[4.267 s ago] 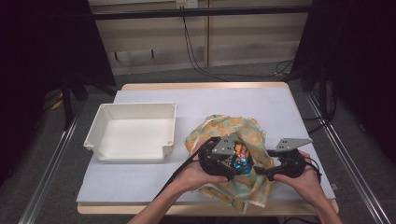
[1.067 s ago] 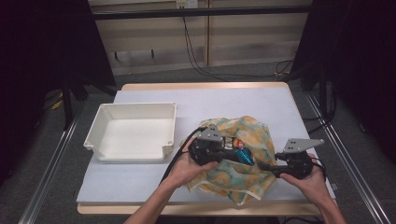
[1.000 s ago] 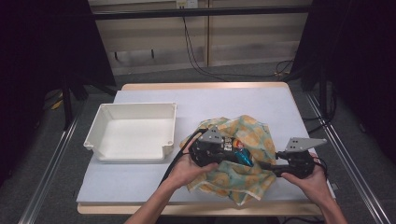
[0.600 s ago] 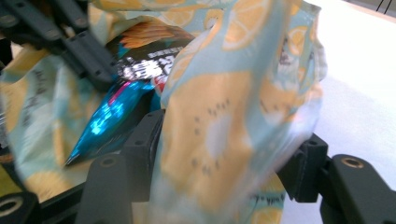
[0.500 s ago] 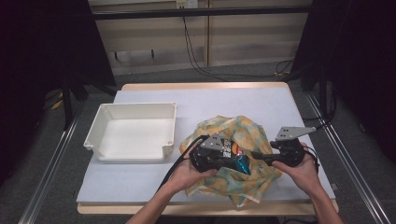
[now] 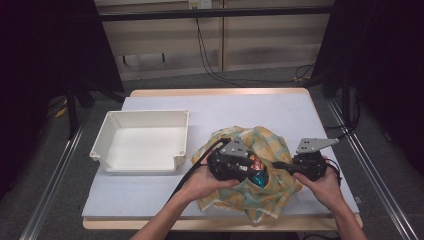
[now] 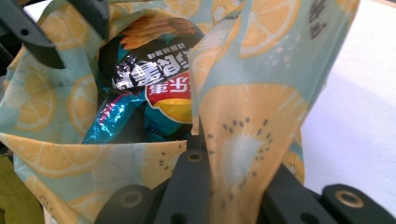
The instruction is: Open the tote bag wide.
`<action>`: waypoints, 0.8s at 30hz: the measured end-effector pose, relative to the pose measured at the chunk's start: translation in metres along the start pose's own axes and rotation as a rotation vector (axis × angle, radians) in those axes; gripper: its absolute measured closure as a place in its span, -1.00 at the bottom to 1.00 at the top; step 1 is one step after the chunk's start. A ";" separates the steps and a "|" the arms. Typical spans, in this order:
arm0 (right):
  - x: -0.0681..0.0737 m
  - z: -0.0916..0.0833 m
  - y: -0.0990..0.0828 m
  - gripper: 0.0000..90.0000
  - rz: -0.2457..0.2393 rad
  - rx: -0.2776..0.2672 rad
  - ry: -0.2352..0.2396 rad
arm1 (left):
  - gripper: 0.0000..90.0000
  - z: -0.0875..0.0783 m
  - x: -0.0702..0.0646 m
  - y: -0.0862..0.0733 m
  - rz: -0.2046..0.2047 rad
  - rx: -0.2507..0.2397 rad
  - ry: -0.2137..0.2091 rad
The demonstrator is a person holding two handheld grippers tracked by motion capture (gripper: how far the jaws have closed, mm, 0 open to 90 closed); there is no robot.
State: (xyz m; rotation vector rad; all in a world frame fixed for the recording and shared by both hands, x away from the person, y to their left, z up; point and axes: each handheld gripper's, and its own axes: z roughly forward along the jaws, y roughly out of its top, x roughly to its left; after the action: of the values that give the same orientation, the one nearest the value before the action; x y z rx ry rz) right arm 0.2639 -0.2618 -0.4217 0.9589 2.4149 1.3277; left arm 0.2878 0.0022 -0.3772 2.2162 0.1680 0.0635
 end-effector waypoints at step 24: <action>-0.001 0.001 -0.003 1.00 0.004 0.010 0.002 | -0.33 0.047 -0.015 -0.025 0.155 0.184 0.081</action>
State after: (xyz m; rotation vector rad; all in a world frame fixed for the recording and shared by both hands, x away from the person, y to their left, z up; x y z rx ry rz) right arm 0.2635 -0.2625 -0.4251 0.9656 2.4248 1.3188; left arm 0.2756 -0.0219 -0.4254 2.4086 0.0475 0.2312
